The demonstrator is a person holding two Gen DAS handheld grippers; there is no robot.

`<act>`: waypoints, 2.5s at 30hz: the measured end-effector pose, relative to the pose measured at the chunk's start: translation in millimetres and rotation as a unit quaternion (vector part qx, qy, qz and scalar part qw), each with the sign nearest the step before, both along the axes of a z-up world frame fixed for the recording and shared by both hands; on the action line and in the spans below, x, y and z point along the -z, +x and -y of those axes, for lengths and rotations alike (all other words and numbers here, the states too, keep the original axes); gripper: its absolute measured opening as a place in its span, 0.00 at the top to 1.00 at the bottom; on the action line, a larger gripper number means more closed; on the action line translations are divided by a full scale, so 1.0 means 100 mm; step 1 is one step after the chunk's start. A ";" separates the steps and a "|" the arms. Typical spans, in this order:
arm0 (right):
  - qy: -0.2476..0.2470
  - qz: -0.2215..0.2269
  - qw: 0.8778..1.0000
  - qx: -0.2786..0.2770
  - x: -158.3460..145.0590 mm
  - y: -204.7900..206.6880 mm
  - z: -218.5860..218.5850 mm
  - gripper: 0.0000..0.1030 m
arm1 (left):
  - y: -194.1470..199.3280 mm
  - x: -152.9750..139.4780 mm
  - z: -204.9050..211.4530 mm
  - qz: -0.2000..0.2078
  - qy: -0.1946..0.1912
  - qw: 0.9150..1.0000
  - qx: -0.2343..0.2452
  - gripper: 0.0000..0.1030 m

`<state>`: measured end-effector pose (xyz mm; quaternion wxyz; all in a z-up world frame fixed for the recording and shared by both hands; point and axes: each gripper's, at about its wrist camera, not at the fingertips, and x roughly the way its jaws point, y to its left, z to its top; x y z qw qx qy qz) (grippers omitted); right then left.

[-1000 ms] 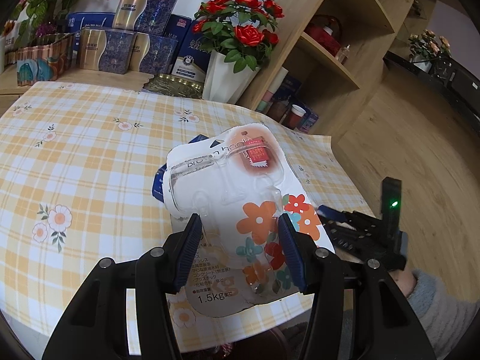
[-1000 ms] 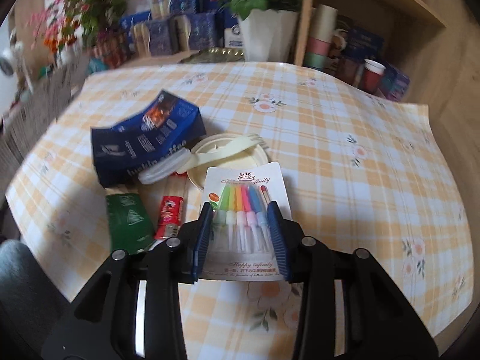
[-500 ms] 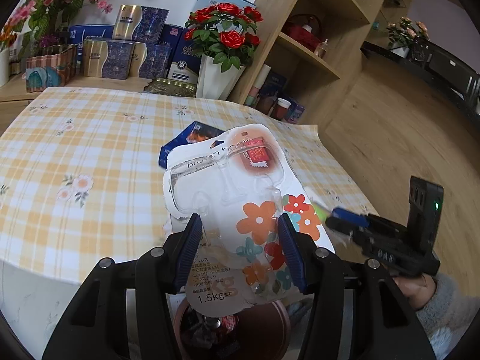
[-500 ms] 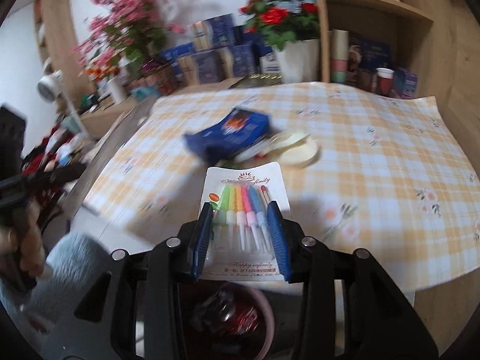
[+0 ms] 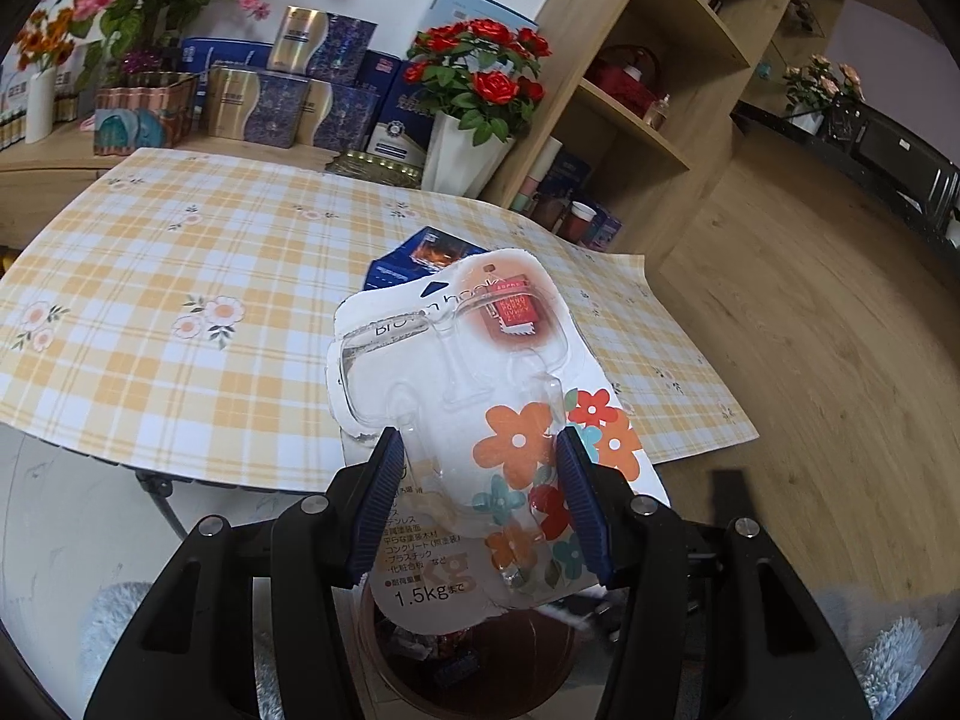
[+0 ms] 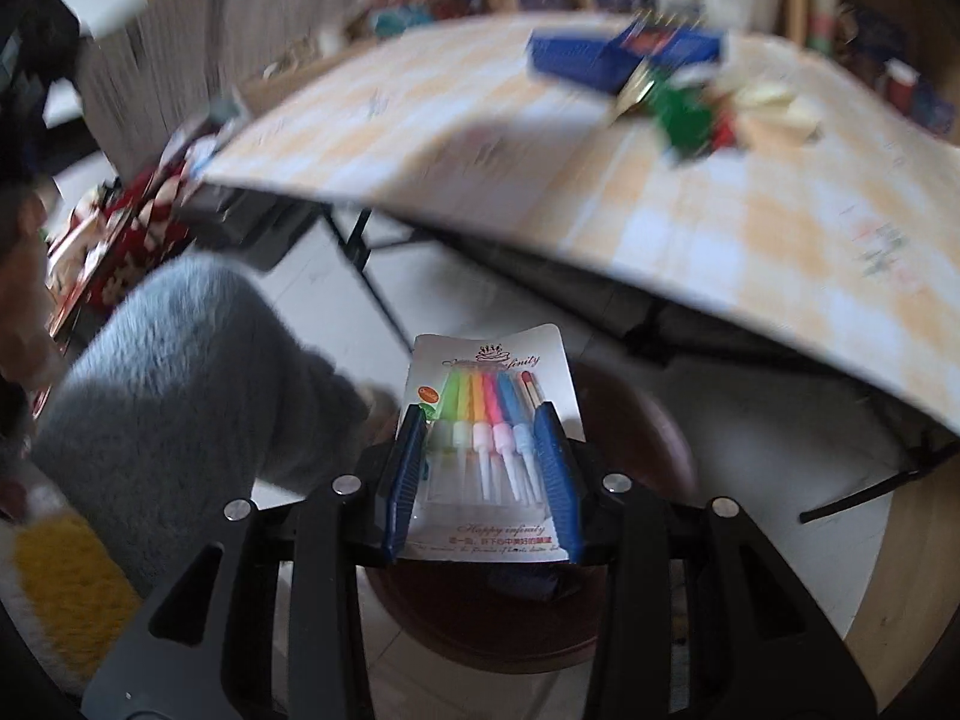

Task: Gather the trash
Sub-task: 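Drop the candle card into the bin with the right tool while the left tool carries the package, then lower the Brown hook package into the bin and open the left tool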

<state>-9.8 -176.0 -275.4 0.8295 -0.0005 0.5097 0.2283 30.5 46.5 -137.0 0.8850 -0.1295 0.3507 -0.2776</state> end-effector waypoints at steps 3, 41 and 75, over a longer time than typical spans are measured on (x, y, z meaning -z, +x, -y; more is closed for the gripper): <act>-0.001 -0.036 0.999 -0.005 0.25 0.06 -0.10 0.61 | 0.00 0.00 -0.06 -0.002 -0.002 1.000 -0.007 0.50; -0.025 0.189 0.958 0.214 -0.61 -0.40 1.30 0.06 | -0.29 0.61 0.77 0.014 0.103 0.984 0.144 0.50; 0.009 0.160 0.948 0.276 -0.46 -0.32 1.48 0.06 | -0.36 1.20 1.24 -0.074 0.178 0.949 0.248 0.50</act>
